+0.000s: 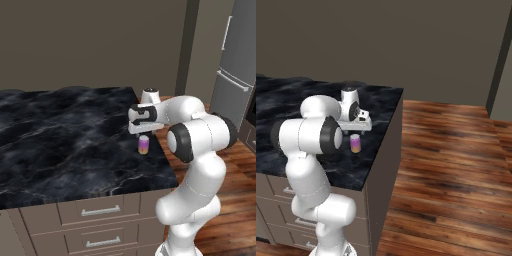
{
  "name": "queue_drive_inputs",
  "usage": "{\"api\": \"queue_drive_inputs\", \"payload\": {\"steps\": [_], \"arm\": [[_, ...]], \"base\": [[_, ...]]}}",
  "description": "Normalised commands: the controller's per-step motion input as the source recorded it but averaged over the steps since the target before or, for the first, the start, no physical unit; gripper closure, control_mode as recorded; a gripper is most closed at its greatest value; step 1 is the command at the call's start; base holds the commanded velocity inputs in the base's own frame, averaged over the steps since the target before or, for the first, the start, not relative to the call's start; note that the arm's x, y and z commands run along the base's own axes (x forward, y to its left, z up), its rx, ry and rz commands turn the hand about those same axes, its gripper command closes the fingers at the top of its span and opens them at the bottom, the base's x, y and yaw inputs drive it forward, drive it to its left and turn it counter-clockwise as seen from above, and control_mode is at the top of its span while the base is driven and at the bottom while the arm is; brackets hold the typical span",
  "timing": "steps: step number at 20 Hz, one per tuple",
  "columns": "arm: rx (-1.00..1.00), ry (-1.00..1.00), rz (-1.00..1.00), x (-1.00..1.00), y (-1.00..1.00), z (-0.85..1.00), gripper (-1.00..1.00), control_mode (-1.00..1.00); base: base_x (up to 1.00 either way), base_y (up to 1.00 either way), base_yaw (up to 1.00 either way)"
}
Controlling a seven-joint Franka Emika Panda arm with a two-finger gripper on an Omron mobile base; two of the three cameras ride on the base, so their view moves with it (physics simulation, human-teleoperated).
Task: Four empty soda cans are scattered around the kitchen. Gather all the cans and cluster them next to the stove for recycling.
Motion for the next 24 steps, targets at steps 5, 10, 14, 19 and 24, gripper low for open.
{"api": "queue_drive_inputs", "payload": {"steps": [5, 10, 14, 19, 24], "arm": [[0.0, 0.06, 0.0, 0.05, 0.04, -0.19, -1.0, -1.0], [0.0, 0.06, 0.0, 0.01, 0.01, -0.16, -1.0, -1.0], [0.0, 0.03, 0.0, 0.01, 0.0, -0.14, -1.0, -1.0], [0.0, 0.03, 0.0, 0.03, 0.0, -0.15, -1.0, -1.0], [0.0, 0.03, 0.0, 0.04, 0.0, -0.13, -1.0, -1.0]], "base": [[0.0, 0.0, 0.0], [0.0, 0.0, 0.0], [0.0, 0.0, 0.0], [0.0, 0.0, 0.0], [0.0, 0.0, 0.0]]}}
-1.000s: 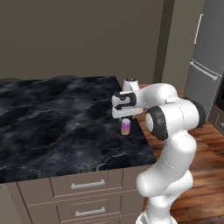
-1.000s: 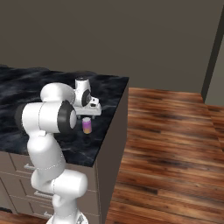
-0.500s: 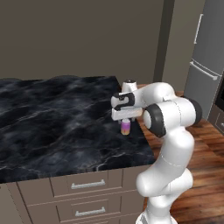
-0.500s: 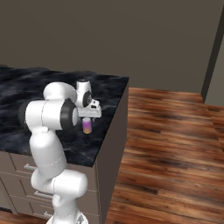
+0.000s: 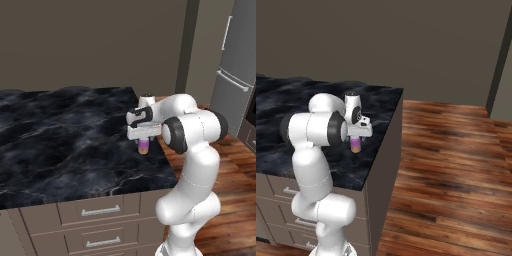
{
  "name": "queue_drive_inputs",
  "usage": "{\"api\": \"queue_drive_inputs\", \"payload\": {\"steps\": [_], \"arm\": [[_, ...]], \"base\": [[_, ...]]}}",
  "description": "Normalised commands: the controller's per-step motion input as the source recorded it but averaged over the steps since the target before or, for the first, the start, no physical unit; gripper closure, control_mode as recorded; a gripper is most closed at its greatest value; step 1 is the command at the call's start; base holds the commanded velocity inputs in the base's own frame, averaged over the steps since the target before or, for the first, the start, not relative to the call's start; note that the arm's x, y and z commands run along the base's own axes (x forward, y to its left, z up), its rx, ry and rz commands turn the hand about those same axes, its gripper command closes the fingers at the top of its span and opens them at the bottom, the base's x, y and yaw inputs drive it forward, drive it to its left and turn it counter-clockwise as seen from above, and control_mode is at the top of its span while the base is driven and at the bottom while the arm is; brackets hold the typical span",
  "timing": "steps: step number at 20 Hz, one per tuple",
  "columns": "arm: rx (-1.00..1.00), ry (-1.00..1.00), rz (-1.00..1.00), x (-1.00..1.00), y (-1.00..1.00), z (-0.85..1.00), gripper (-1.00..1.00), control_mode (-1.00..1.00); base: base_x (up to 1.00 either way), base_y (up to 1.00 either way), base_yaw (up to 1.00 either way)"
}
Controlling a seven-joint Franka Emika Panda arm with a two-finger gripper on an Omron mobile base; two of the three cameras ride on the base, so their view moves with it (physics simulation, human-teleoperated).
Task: Four empty soda cans are scattered around the kitchen. Gather all the cans and cluster them next to the stove for recycling.
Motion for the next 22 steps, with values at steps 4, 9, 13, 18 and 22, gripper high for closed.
{"api": "queue_drive_inputs", "payload": {"steps": [4, 9, 13, 18, 22], "arm": [[0.0, 0.06, 0.0, 0.01, 0.0, -0.13, -1.0, -1.0], [0.0, 0.07, 0.0, 0.0, 0.02, -0.14, -1.0, -1.0], [0.0, 0.07, 0.0, -0.03, 0.02, -0.11, -1.0, -1.0], [0.0, 0.04, 0.0, -0.17, 0.03, -0.07, 1.0, -1.0], [0.0, 0.01, 0.0, -0.4, 0.0, -0.01, 1.0, -1.0]], "base": [[0.0, 0.0, 0.0], [0.0, 0.0, 0.0], [0.0, 0.0, 0.0], [0.0, 0.0, 0.0], [0.0, 0.0, 0.0]]}}
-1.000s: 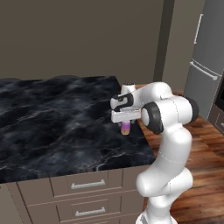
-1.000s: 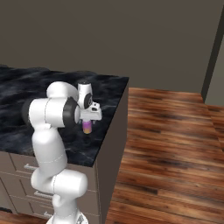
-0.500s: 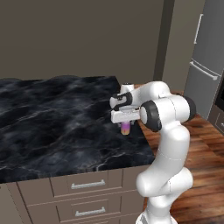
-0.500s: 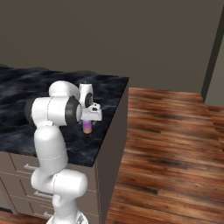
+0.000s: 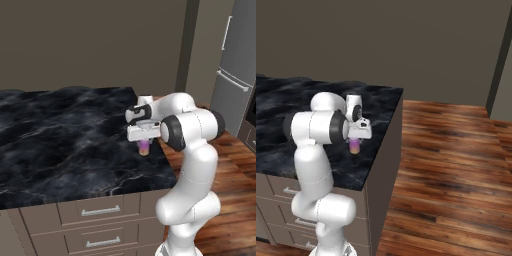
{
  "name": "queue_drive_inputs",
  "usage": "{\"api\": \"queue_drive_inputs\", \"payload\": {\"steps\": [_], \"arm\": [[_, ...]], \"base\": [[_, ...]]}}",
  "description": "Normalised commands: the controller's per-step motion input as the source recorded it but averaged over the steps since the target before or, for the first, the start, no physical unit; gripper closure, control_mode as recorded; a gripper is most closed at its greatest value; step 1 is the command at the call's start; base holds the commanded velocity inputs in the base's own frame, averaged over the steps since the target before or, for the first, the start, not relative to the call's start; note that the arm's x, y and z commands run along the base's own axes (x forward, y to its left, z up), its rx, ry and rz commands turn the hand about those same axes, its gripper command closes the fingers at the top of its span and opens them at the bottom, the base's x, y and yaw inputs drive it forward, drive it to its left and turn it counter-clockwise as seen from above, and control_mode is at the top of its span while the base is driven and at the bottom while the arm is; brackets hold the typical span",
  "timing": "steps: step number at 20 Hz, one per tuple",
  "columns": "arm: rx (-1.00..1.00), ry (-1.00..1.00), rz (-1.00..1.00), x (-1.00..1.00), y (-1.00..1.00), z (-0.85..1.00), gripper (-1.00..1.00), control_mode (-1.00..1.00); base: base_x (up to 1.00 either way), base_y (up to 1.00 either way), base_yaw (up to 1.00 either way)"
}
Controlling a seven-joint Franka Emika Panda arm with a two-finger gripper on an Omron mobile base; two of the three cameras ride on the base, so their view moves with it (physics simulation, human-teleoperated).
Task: Four empty soda cans are scattered around the kitchen. Gather all the cans and cluster them next to the stove for recycling.
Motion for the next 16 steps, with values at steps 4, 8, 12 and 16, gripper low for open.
{"api": "queue_drive_inputs", "payload": {"steps": [4, 8, 12, 16], "arm": [[0.0, 0.0, 0.0, -0.27, 0.0, 0.14, 1.0, -1.0], [-0.01, -0.08, 0.0, -0.07, 0.0, 0.43, 1.0, -1.0], [0.0, -0.04, -0.01, -0.23, 0.0, 0.58, 1.0, -1.0], [0.0, 0.0, -0.03, -0.26, 0.0, 0.57, 1.0, -1.0]], "base": [[0.0, 0.0, 0.0], [0.0, 0.0, 0.0], [0.0, 0.0, 0.0], [0.0, 0.0, 0.0]]}}
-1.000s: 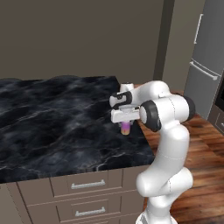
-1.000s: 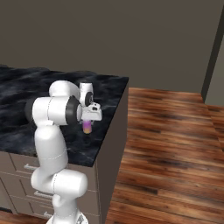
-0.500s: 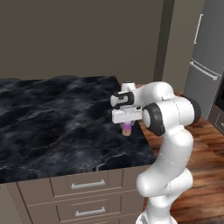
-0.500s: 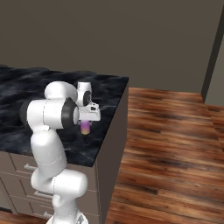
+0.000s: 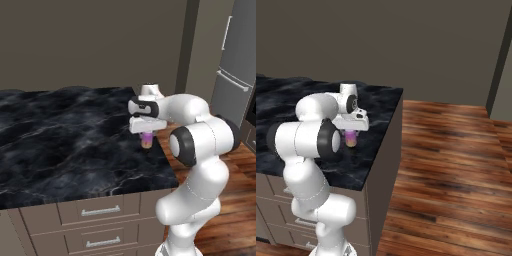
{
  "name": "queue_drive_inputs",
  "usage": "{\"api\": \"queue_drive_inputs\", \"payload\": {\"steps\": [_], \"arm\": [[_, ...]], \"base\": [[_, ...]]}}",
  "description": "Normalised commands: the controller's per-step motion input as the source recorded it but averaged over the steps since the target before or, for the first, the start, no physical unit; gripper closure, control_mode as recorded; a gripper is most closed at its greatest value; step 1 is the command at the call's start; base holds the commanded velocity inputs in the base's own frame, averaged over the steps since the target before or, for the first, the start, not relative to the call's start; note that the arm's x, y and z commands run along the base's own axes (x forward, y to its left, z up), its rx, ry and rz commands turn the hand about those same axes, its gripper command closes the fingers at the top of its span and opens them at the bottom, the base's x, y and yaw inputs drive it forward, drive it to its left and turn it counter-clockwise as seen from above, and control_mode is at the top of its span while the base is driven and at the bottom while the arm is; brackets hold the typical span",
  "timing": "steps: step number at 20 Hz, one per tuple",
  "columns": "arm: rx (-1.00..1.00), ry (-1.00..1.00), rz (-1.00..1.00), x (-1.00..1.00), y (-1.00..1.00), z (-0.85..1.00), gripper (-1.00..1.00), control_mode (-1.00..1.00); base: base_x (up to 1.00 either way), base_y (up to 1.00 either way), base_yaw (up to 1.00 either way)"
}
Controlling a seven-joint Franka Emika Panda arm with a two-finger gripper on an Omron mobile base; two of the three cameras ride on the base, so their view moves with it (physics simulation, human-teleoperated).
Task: Four empty soda cans are scattered around the kitchen. Gather all the cans and cluster them next to the stove for recycling.
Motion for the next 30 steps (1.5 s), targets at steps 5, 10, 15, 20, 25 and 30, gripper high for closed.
{"api": "queue_drive_inputs", "payload": {"steps": [5, 10, 15, 20, 25, 30], "arm": [[0.0, 0.02, -0.02, -0.36, -0.01, 0.47, 1.0, -1.0], [0.0, 0.01, -0.01, -0.44, -0.02, 0.27, 1.0, -1.0], [0.0, 0.0, -0.01, -0.44, -0.08, 0.2, 1.0, -1.0], [0.0, 0.0, 0.0, -0.41, -0.11, 0.18, 1.0, -1.0], [0.0, 0.0, -0.01, -0.46, -0.09, 0.11, 1.0, -1.0], [0.0, 0.0, 0.0, -0.36, -0.02, 0.07, 1.0, -1.0]], "base": [[0.0, 0.0, 0.0], [0.0, 0.0, 0.0], [0.0, 0.0, 0.0], [0.0, 0.0, 0.0], [0.0, 0.0, 0.0], [0.0, 0.0, 0.0]]}}
